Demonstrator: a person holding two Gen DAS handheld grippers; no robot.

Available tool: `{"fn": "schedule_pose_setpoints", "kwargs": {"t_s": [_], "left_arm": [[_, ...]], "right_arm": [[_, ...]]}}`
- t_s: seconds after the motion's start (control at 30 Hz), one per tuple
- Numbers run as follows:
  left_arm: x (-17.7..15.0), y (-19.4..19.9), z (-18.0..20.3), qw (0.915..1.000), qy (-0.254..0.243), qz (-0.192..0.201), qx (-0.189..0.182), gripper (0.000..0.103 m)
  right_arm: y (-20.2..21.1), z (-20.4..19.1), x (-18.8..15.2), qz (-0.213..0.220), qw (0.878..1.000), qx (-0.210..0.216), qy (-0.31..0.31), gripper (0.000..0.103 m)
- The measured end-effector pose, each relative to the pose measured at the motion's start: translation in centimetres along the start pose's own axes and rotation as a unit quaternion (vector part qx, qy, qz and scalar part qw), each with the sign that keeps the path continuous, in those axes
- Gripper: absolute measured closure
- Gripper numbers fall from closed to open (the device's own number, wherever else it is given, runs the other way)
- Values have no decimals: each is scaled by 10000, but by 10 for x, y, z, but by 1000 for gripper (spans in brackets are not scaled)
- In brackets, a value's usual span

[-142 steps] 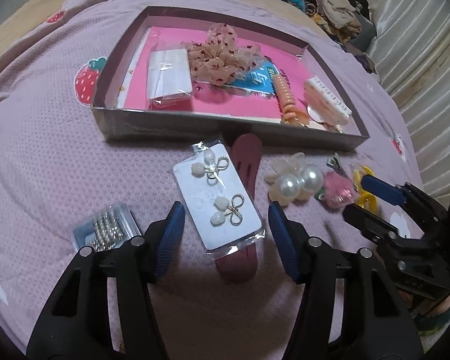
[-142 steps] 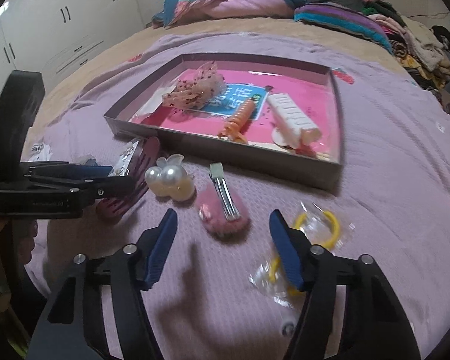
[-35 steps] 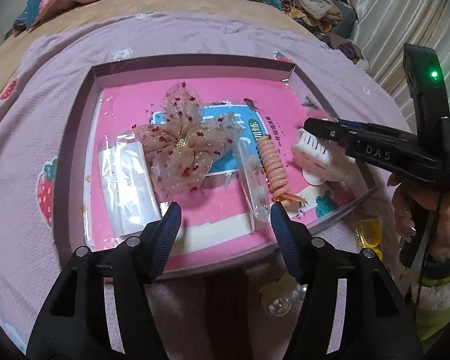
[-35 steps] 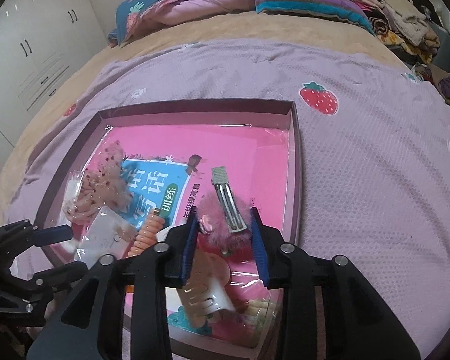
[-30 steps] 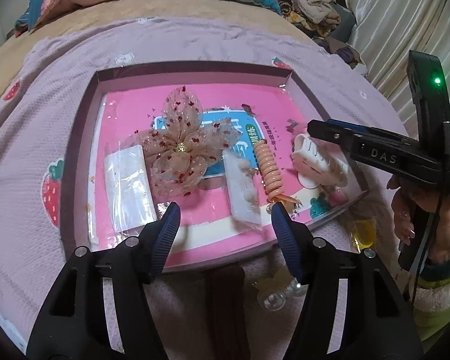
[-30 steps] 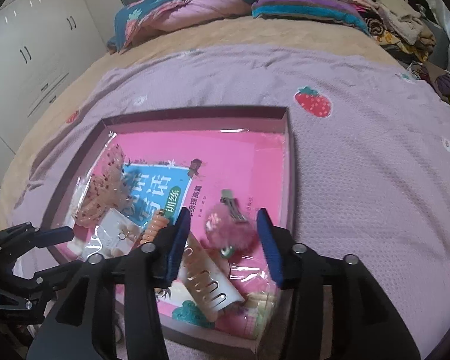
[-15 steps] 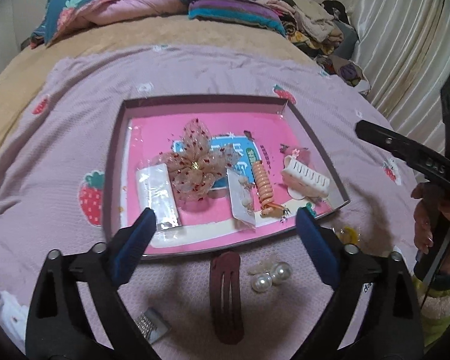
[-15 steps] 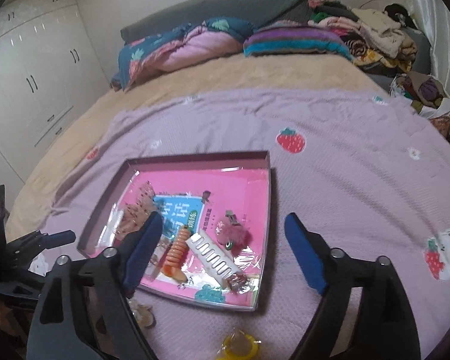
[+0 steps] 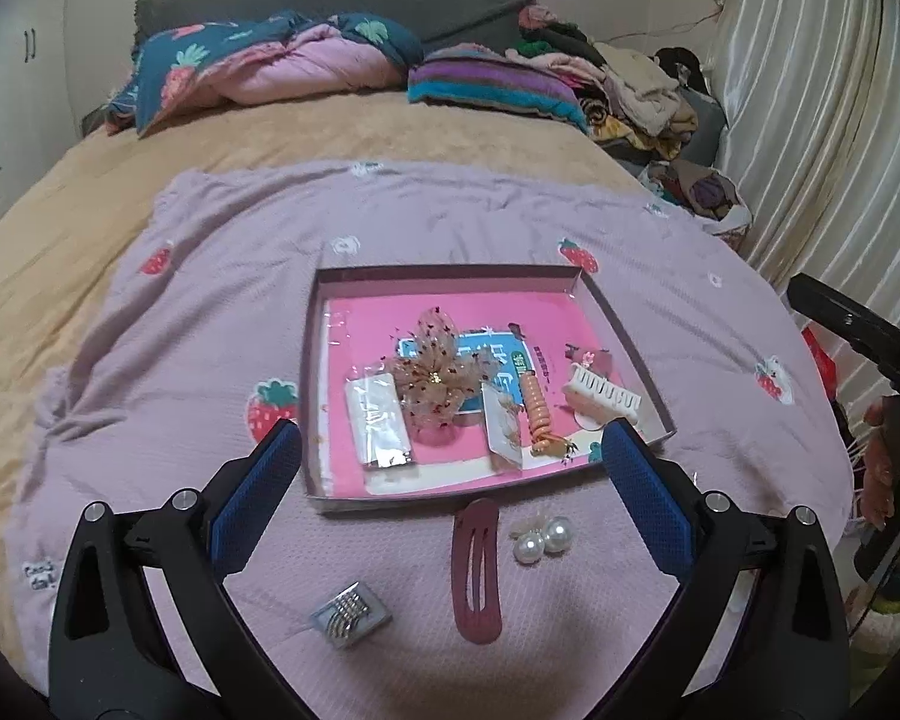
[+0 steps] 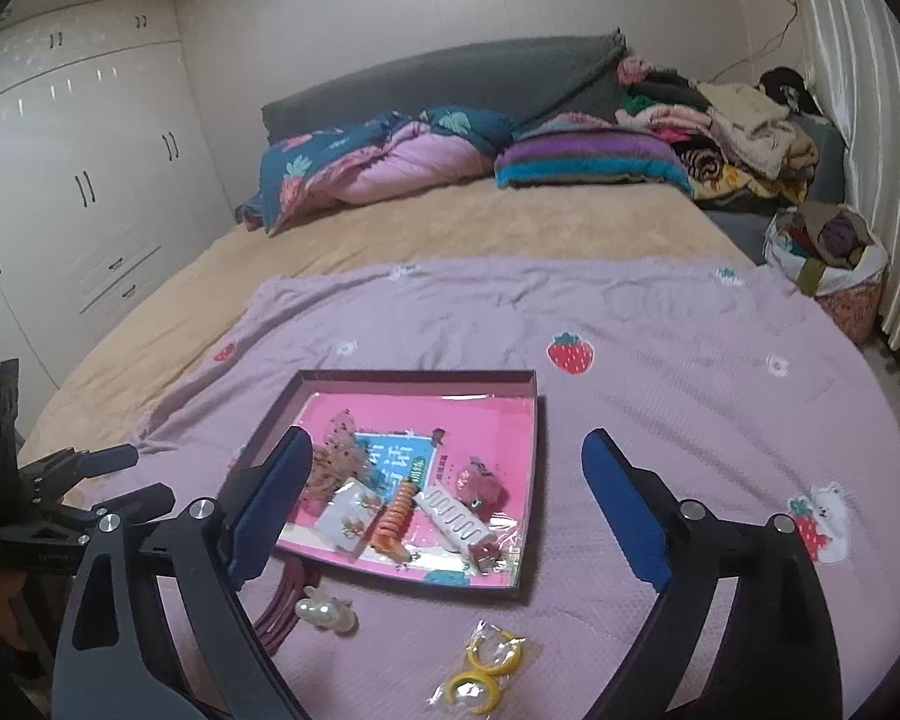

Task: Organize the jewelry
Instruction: 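Withdraw both tools toward the silver pin box and pearl earrings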

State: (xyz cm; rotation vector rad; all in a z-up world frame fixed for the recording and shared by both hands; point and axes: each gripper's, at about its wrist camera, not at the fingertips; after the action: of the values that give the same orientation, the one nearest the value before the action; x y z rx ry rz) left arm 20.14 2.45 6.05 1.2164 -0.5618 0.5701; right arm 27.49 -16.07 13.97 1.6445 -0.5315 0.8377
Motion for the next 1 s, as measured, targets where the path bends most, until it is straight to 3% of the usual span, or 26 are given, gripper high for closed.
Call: {"fn": "schedule_pose_setpoints", "kwargs": {"t_s": [0.5,1.0], "left_arm": [[-21,41,6,9997,-110,204,69,9],[-67,61,-30,9996,158,132,214,9]], "right_arm": [[58,-25,-10,318,9993,116,147,9],[59,-59,-47,100,9994,236,234,8]]}}
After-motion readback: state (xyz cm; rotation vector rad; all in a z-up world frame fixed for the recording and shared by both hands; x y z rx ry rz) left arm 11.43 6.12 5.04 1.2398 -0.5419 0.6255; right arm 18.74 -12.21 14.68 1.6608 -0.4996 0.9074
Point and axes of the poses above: each gripper's, at about its wrist camera, not at the fingertips, and y roughly against the way its jaws point, z to its right, x to its top, and after that the axes turned 9 degrees about -x, right-handed
